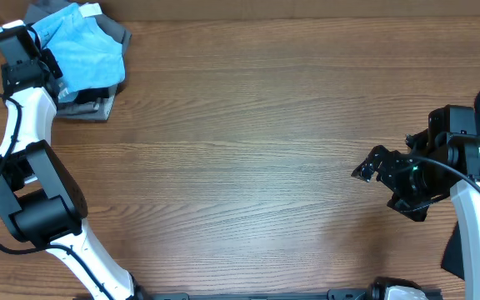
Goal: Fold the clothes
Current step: 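Lower the shirt onto the stack and open the left gripper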
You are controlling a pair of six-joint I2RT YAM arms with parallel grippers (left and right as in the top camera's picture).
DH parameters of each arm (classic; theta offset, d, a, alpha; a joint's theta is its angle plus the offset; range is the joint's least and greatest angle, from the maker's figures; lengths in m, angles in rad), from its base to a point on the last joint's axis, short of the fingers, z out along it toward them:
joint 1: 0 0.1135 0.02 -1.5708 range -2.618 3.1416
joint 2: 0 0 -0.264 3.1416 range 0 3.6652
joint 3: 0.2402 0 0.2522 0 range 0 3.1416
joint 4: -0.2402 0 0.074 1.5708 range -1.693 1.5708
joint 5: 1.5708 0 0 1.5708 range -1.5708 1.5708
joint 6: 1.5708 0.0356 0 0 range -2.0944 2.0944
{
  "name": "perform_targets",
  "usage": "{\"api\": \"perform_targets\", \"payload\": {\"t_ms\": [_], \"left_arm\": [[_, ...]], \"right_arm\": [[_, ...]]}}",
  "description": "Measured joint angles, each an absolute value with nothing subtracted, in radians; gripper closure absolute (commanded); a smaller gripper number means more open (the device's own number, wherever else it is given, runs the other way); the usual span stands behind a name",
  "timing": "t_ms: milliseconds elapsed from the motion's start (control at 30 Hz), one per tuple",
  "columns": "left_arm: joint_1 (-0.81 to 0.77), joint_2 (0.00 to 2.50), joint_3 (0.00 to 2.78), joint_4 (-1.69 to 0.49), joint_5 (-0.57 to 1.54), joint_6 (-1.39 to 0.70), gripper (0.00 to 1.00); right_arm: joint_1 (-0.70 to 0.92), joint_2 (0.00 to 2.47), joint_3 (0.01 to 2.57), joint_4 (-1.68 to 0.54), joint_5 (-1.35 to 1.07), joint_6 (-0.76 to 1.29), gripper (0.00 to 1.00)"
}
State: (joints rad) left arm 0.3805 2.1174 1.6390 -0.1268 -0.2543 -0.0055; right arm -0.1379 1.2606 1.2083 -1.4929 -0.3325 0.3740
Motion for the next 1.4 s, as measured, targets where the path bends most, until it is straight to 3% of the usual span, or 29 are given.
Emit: {"api": "perform_targets", "payload": {"t_ms": [1067,1400], "left_arm": [[0.379,2.067,1.667,-0.067,-0.156,-0.032,0.0],[0.381,2.211,1.672,-0.009,-0.152,-0.037,0.0]], "right_arm": [[-0.138,1.261,1.208,-1.501,-0.332,0.375,0.0],[-0.138,1.261,1.208,-1.507,-0.332,0.374,0.0]]}}
